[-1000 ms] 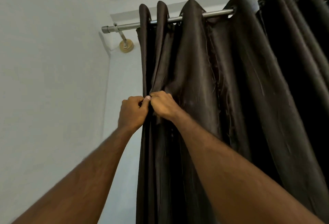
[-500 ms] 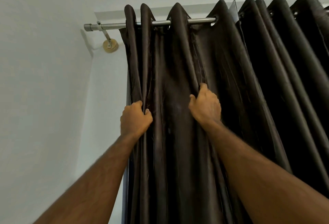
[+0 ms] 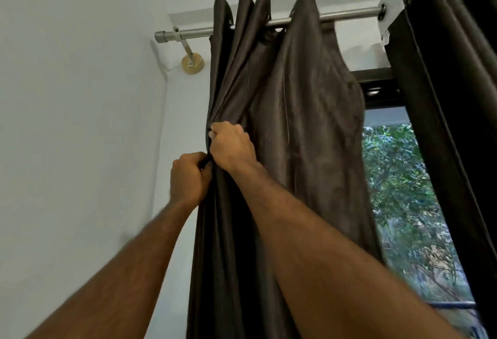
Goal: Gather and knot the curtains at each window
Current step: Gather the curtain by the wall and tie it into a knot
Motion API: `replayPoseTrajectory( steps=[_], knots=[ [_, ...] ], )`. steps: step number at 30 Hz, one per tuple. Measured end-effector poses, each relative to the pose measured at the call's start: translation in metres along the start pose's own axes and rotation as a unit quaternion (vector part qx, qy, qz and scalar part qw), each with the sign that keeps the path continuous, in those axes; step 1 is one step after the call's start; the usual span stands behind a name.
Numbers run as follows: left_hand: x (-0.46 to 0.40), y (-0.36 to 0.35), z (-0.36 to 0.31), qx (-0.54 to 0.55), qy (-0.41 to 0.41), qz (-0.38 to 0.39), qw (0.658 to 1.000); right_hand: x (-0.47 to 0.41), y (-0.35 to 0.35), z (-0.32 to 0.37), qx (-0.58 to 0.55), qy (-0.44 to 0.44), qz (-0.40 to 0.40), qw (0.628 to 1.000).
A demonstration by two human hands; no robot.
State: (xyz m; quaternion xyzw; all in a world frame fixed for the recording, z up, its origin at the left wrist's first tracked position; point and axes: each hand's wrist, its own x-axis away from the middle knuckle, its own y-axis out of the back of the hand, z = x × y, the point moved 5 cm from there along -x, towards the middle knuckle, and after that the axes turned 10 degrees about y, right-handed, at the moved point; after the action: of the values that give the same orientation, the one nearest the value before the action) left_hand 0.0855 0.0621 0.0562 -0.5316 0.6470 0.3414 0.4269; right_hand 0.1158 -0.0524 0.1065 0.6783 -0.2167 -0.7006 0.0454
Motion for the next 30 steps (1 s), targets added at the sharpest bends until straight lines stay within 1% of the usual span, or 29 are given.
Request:
replayPoseTrajectory(
  steps=[4, 8, 10, 13, 14, 16, 18, 20, 22, 23, 25, 27, 29, 30],
  knots=[
    [0.007, -0.007, 0.003, 0.015, -0.012, 0.030, 0.999, 0.010, -0.004, -0.036, 0.046, -0.050, -0.005, 0.998],
    [0.017, -0.021, -0.016, 0.017, -0.014, 0.032, 0.999, 0.024, 0.002, -0.055, -0.041, -0.049, -0.042, 0.997],
    [0.021, -0.031, -0.027, -0.011, -0.010, 0.043, 0.999, 0.030, 0.009, -0.061, -0.071, -0.042, -0.044, 0.996],
    [0.026, -0.046, -0.042, -0.042, -0.018, 0.040, 0.998, 0.042, 0.029, -0.070, -0.093, -0.031, -0.051, 0.994],
    [0.027, -0.051, -0.047, -0.040, -0.022, 0.040, 0.998, 0.047, 0.039, -0.074, -0.071, -0.015, -0.067, 0.995],
    [0.030, -0.059, -0.056, -0.035, -0.024, 0.034, 0.999, 0.055, 0.062, -0.082, 0.036, 0.029, -0.126, 0.991],
    [0.034, -0.065, -0.063, -0.029, -0.010, 0.025, 0.999, 0.064, 0.083, -0.092, 0.130, 0.049, -0.203, 0.969],
    [0.038, -0.070, -0.065, -0.012, 0.001, 0.023, 1.000, 0.073, 0.097, -0.105, 0.185, 0.041, -0.244, 0.951],
    [0.042, -0.075, -0.064, -0.005, 0.001, 0.029, 1.000, 0.080, 0.111, -0.124, 0.222, -0.016, -0.258, 0.940],
    [0.044, -0.076, -0.064, -0.004, 0.003, 0.030, 1.000, 0.083, 0.116, -0.134, 0.222, -0.044, -0.260, 0.939],
    [0.042, -0.077, -0.059, -0.006, 0.011, 0.028, 1.000, 0.083, 0.120, -0.152, 0.188, -0.080, -0.235, 0.950],
    [0.038, -0.076, -0.052, -0.003, 0.017, 0.026, 1.000, 0.082, 0.113, -0.160, 0.139, -0.082, -0.176, 0.971],
    [0.034, -0.075, -0.045, -0.009, 0.010, 0.031, 0.999, 0.083, 0.101, -0.160, 0.153, -0.066, -0.122, 0.978],
    [0.033, -0.075, -0.042, -0.016, 0.005, 0.037, 0.999, 0.085, 0.098, -0.159, 0.166, -0.070, -0.119, 0.977]
  ],
)
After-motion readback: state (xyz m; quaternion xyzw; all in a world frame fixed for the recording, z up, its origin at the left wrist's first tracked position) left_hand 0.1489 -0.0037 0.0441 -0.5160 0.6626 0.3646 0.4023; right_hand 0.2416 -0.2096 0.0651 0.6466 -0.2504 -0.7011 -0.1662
